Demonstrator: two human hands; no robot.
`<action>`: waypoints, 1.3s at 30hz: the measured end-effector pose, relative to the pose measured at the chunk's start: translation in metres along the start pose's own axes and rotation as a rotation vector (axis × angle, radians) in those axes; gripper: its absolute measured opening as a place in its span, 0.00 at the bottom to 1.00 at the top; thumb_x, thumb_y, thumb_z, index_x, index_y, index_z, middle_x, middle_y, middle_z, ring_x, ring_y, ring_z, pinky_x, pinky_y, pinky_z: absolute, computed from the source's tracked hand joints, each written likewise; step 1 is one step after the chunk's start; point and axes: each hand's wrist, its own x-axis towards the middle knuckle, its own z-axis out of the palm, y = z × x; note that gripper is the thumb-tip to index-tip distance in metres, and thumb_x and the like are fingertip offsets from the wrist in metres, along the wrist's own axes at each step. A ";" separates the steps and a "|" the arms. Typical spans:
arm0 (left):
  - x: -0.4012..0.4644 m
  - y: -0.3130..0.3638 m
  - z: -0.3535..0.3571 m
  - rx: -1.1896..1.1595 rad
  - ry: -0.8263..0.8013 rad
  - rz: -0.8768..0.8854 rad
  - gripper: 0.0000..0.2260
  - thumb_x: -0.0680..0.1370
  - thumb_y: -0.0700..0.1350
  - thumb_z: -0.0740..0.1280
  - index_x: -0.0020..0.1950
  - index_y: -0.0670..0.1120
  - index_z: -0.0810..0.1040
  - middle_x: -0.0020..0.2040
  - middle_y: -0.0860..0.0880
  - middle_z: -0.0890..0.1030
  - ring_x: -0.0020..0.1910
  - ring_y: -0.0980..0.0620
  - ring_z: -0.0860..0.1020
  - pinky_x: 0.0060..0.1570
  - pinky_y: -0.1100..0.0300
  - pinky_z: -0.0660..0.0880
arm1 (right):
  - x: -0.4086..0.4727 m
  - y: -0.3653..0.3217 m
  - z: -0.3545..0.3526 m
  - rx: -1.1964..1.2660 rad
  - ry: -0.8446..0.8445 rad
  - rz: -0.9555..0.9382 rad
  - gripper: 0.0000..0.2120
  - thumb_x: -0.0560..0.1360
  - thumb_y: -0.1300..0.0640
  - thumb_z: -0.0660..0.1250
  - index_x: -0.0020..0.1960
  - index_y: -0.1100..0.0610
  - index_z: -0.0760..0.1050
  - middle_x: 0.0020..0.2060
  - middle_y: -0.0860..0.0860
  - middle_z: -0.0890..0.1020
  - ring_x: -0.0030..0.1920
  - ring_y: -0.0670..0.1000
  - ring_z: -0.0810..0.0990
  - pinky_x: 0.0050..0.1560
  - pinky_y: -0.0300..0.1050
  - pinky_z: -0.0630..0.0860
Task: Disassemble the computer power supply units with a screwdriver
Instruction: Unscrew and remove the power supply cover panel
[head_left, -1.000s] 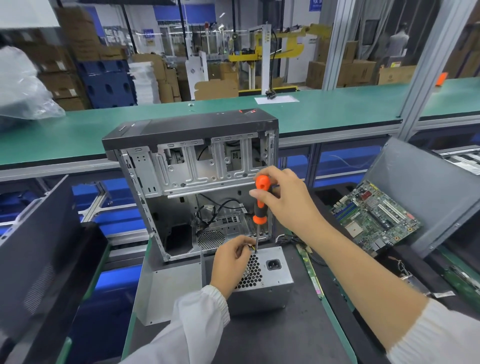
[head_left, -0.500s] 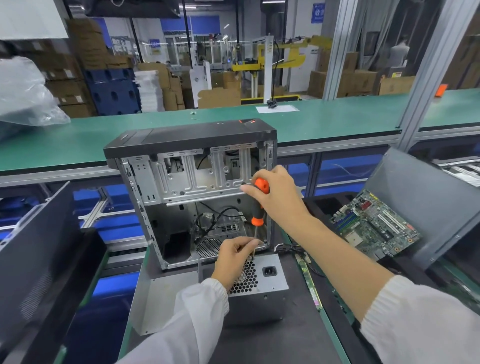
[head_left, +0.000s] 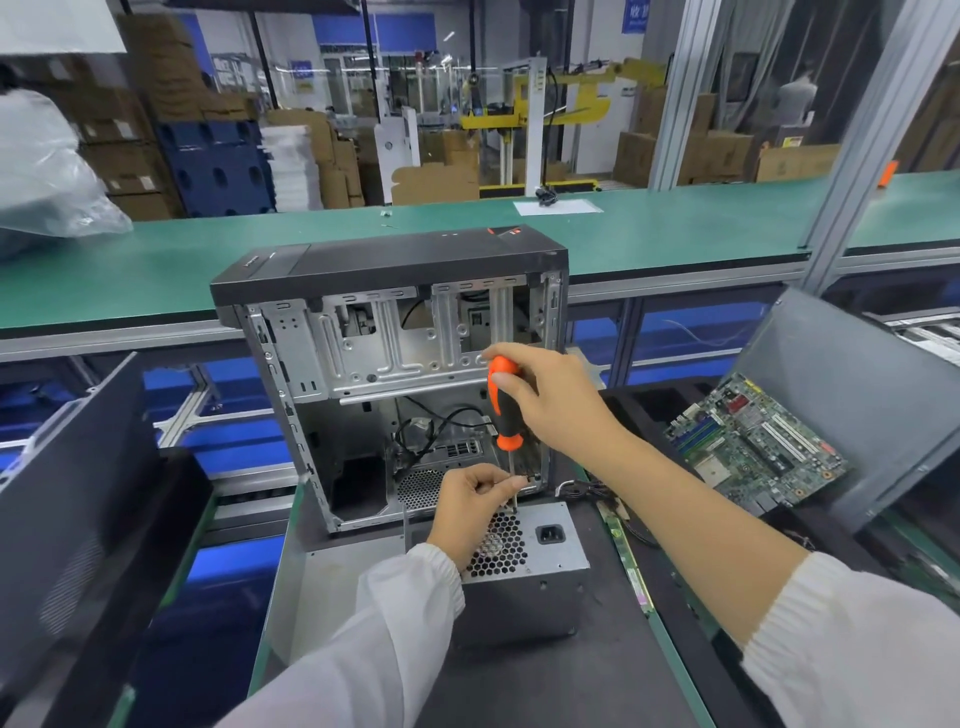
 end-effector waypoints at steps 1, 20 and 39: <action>0.000 0.000 0.000 -0.003 -0.004 0.006 0.08 0.72 0.46 0.76 0.34 0.49 0.83 0.27 0.51 0.69 0.29 0.56 0.65 0.36 0.68 0.69 | 0.000 0.000 -0.001 0.013 -0.039 0.003 0.12 0.81 0.55 0.60 0.64 0.51 0.74 0.53 0.52 0.80 0.57 0.56 0.75 0.58 0.49 0.72; -0.005 0.008 -0.004 -0.108 -0.073 0.093 0.07 0.77 0.39 0.70 0.45 0.50 0.86 0.44 0.45 0.85 0.44 0.57 0.81 0.47 0.66 0.76 | -0.007 0.003 0.001 0.010 0.151 -0.024 0.08 0.79 0.56 0.63 0.57 0.53 0.76 0.40 0.41 0.72 0.40 0.36 0.72 0.40 0.23 0.65; 0.022 0.005 -0.006 0.582 -0.287 -0.071 0.26 0.82 0.51 0.62 0.24 0.47 0.65 0.29 0.44 0.69 0.28 0.47 0.67 0.35 0.64 0.70 | -0.011 -0.010 -0.004 -0.140 0.283 0.047 0.19 0.72 0.42 0.70 0.48 0.56 0.68 0.41 0.50 0.73 0.39 0.50 0.73 0.38 0.42 0.72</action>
